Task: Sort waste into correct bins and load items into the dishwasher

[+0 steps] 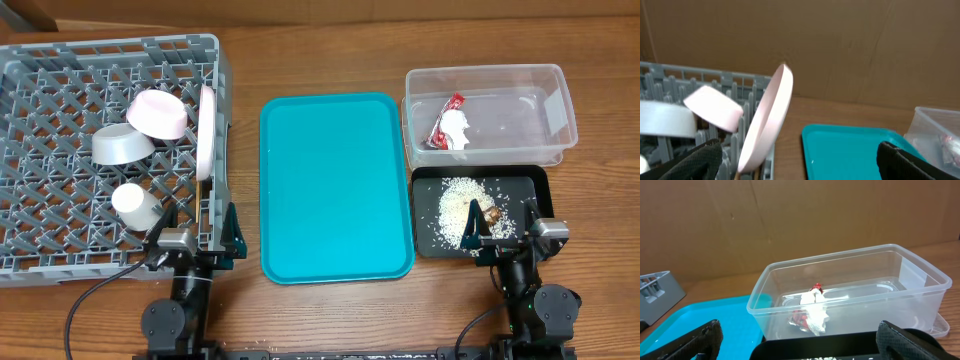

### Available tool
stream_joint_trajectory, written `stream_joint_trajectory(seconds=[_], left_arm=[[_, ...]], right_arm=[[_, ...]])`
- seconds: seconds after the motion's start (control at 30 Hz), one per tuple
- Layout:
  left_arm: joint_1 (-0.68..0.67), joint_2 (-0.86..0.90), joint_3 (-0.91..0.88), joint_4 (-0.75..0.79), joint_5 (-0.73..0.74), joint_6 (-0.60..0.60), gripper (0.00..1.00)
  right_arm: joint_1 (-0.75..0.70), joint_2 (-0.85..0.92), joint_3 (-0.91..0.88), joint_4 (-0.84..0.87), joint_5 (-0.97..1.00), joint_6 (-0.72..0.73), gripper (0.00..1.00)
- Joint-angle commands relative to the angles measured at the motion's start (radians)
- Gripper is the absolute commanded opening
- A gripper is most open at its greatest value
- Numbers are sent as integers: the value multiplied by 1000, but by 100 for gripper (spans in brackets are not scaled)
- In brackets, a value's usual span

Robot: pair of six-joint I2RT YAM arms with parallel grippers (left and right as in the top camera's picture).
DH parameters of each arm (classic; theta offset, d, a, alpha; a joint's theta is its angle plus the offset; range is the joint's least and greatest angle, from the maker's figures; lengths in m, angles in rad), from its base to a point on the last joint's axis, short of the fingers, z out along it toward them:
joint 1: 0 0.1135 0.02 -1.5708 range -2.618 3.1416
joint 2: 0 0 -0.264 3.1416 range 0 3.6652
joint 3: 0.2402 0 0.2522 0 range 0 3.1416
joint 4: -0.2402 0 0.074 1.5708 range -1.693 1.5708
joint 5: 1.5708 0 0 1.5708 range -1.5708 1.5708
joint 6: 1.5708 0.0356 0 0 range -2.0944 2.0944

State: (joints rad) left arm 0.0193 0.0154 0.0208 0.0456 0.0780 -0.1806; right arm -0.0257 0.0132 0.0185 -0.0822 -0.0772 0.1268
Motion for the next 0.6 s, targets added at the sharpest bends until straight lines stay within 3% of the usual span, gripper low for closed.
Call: stream_joint_trajectory(seconds=[0.0, 0.07, 0.57], left_arm=[[-7, -12, -16, -48, 2, 34, 100], [-7, -11, -16, -116, -8, 31, 100], [-6, -10, -16, -118, -11, 31, 100]], right_arm=[[-3, -5, -10, 5, 9, 0, 100], [-3, -5, -10, 5, 9, 0, 100], [-3, -5, -10, 5, 9, 0, 100]])
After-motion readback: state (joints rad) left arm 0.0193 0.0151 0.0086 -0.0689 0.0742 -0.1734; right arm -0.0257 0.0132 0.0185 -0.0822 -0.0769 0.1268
